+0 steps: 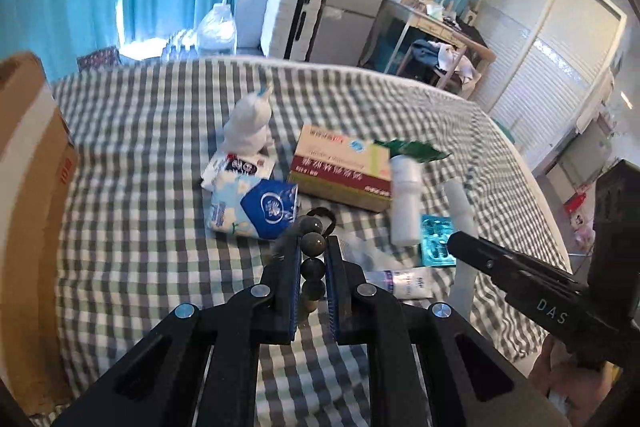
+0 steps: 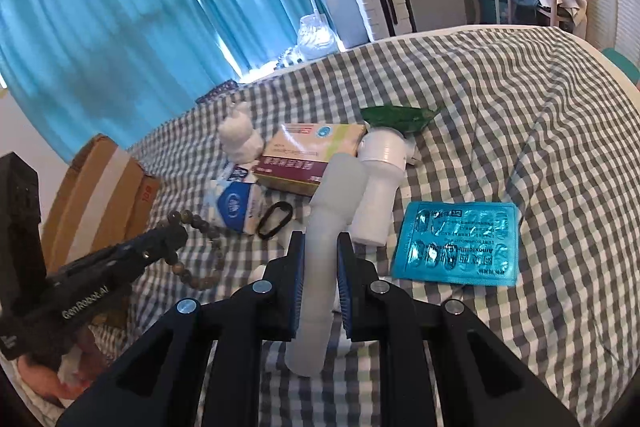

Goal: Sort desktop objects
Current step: 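Grasp the dark bead bracelet with the left tool while the right holds the tube, then carry the white tube and bead bracelet over the cardboard box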

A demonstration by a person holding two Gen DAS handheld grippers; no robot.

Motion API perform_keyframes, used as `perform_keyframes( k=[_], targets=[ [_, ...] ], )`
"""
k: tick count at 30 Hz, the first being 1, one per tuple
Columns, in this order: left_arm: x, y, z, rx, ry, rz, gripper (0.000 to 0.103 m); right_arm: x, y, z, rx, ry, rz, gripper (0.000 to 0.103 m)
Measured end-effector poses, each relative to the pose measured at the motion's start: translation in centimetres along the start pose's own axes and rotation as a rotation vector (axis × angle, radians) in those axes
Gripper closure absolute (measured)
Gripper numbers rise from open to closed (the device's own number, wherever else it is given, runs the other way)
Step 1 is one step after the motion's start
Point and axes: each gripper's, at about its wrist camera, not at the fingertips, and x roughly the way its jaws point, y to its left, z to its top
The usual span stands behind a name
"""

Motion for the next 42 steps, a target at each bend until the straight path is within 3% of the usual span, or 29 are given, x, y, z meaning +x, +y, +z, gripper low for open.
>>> perform_keyframes(
  k=[6,11,22,27,33,42],
  targets=[
    [-4.0,-1.1,0.8,0.017,-0.039,0.01,0.092,-3.3,1.9,0.0,-0.03,-0.046,0.006,0.088],
    [-7.4,-1.0,1.0,0.019,-0.055,-0.039,0.092,-6.6,4.9,-0.4,-0.087,-0.087,0.017,0.088],
    [-17.1,4.1,2.6,-0.039,-0.197,-0.046,0.092,-9.7,16.5,-0.6,-0.273,-0.115,0.123,0.088],
    [-20.9,8.8,4.1,-0.067,-0.259,0.029,0.092,-8.5,23.1,-0.1,-0.347,-0.103,0.239,0.088],
    [-22.9,14.4,4.7,-0.084,-0.278,0.126,0.092,-5.1,30.3,0.2,-0.418,-0.061,0.346,0.088],
    [-18.9,23.5,3.4,-0.21,-0.182,0.206,0.092,2.9,34.8,0.7,-0.414,0.065,0.372,0.088]
  ],
)
